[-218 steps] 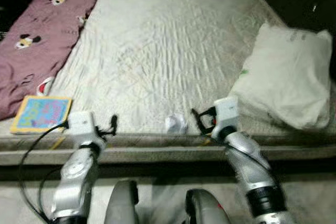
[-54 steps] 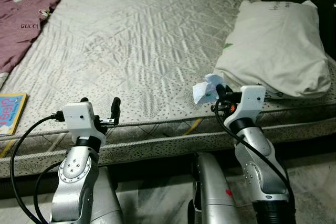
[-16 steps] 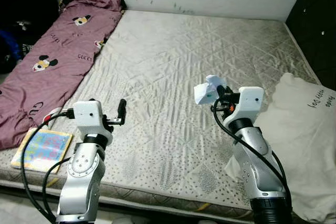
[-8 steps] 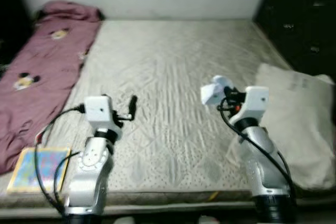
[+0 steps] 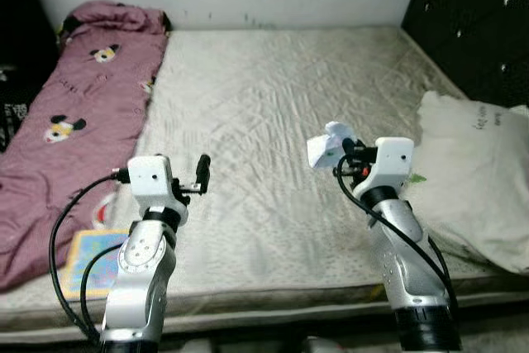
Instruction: Clean up the room
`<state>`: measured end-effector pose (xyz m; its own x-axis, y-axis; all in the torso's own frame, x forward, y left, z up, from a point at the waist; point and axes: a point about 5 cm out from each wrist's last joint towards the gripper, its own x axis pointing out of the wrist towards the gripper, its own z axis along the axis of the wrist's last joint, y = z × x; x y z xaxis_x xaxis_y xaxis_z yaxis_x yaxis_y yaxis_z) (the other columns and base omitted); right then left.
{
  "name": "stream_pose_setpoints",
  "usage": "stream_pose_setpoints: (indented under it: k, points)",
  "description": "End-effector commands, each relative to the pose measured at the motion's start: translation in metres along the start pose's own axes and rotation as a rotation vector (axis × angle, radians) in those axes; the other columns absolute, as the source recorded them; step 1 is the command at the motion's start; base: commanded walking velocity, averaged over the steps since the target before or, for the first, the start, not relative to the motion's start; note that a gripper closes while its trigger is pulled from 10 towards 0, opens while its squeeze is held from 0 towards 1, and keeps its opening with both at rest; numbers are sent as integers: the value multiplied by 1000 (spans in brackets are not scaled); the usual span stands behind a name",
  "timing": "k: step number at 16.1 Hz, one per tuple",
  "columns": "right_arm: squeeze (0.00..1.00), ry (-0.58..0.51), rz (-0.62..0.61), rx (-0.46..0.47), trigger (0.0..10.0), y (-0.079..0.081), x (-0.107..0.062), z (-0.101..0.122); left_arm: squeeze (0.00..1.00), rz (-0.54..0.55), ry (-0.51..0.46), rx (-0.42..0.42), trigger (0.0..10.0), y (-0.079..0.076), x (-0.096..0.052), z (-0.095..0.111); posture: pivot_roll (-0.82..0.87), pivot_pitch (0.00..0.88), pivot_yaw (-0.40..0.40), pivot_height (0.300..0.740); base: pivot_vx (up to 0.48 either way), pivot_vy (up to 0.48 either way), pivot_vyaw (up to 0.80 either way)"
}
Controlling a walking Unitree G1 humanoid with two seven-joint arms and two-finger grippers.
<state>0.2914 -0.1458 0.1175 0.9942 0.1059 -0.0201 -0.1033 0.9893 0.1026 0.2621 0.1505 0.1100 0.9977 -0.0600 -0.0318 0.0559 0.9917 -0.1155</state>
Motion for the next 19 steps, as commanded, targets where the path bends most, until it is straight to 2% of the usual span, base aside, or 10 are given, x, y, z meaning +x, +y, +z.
stream_pose_setpoints:
  k: [1, 4, 8, 11, 16, 19]
  points:
    - [0, -26, 24, -2, 10000, 6, 3, 7, 0, 30, -8, 14, 10000, 7, 0, 3, -90, 0, 2, 740, 0, 480, 0]
    - [0, -40, 50, -44, 10000, 12, 4, 8, 0, 29, -47, 5, 10000, 7, 0, 7, -88, 0, 0, 740, 0, 287, 0]
    - [0, -38, 50, -40, 10000, 12, 4, 7, 0, 31, -22, -11, 10000, 8, -1, 5, -88, 0, 1, 740, 0, 0, 0]
    - [0, -40, 54, -38, 10000, 13, 4, 7, 0, 22, -6, -27, 10000, 7, -1, 3, -88, 2, 1, 740, 0, 480, 0]
    - [0, -46, 35, -87, 10000, 12, 6, 7, 0, 16, -3, -31, 10000, 7, 0, 3, -90, 6, 2, 740, 0, 480, 0]
    - [0, -45, 41, -72, 10000, 13, 6, 7, 0, 9, -9, -45, 10000, 6, 0, 3, -91, 8, 2, 740, 0, 480, 0]
